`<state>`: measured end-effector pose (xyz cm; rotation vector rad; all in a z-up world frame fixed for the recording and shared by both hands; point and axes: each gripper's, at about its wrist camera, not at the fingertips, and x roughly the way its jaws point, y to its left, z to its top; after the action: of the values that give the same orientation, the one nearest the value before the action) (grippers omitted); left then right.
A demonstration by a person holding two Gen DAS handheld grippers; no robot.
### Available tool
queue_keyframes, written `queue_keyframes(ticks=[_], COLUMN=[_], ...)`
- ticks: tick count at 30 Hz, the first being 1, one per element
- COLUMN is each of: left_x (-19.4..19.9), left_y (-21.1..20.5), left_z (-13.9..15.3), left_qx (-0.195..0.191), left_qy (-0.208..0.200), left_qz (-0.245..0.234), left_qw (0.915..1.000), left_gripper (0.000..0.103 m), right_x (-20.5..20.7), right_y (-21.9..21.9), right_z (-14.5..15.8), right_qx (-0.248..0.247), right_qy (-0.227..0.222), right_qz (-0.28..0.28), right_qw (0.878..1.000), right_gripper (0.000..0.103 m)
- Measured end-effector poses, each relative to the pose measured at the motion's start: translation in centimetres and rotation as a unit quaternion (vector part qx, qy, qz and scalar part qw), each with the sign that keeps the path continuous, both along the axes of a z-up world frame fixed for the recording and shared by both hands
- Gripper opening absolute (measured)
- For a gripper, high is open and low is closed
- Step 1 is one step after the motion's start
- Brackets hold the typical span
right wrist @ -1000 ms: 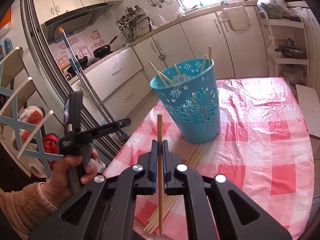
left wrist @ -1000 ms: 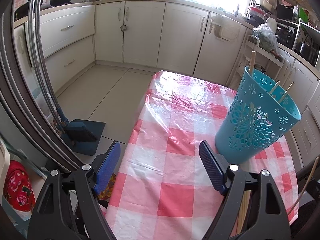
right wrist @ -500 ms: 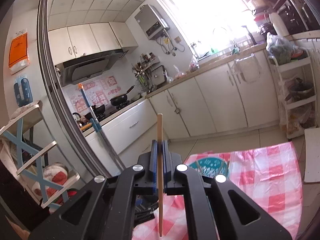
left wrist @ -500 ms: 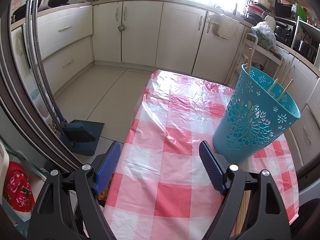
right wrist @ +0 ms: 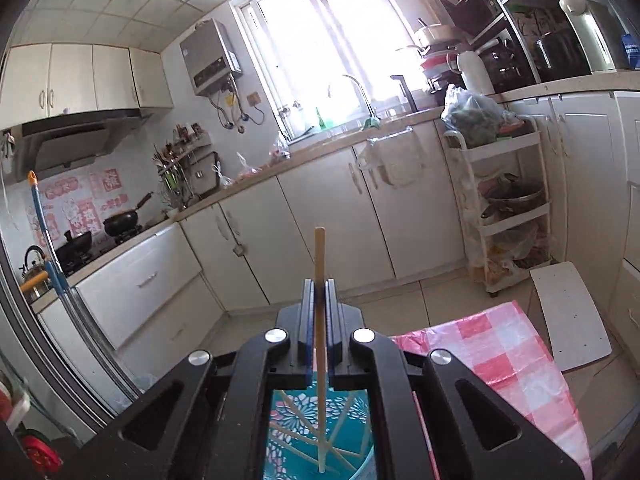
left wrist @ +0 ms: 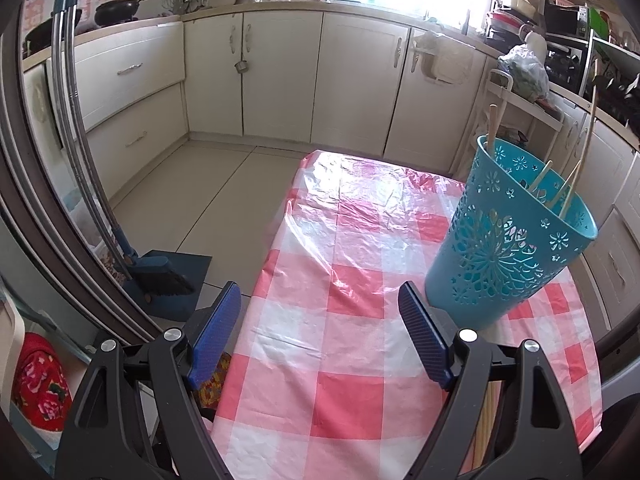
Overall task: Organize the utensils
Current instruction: 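Lift the chopstick with the right gripper and drop it into the teal basket, then move the right gripper back down to the chopsticks on the cloth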
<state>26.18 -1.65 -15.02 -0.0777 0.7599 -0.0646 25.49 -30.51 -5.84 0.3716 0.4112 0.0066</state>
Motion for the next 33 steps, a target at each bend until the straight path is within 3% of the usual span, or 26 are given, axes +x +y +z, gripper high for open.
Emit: queue_keyframes(ticks=[7, 15, 18, 23, 28, 33], left_x=[-0.1, -0.3, -0.5, -0.7, -0.9, -1.0], left_y=[-0.5, -0.5, -0.5, -0.6, -0.6, -0.4], left_z=[0.3, 0.4, 0.4, 0.5, 0.5, 0.4], left_qx=[0.011, 0.021, 0.025, 0.030, 0.033, 0.034], left_qy=[-0.008, -0.014, -0.016, -0.019, -0.019, -0.019], left_qz=[-0.006, -0.004, -0.003, -0.005, -0.005, -0.003], left_qw=[0.9999, 0.9997, 0.9996, 0.9994, 0.9993, 0.9992], left_gripper=[0.078, 0.080, 0.080, 0.080, 0.080, 0.081], right_x=[-0.1, -5.9, -8.4, -11.3, -11.6, -10.8], right_y=[0.9, 1.5, 0.9, 1.2, 2.5, 3.9], right_z=[-2.7, -1.5, -1.9, -5.5, -11.7, -14.1], right_qx=[-0.030, -0.061, -0.059, -0.060, -0.047, -0.059], right_qy=[0.044, 0.026, 0.039, 0.111, 0.223, 0.260], right_qz=[0.019, 0.050, 0.055, 0.074, 0.099, 0.114], right_qw=[0.998, 0.997, 0.996, 0.989, 0.969, 0.957], right_gripper=[0.008, 0.020, 0.023, 0.023, 0.021, 0.021])
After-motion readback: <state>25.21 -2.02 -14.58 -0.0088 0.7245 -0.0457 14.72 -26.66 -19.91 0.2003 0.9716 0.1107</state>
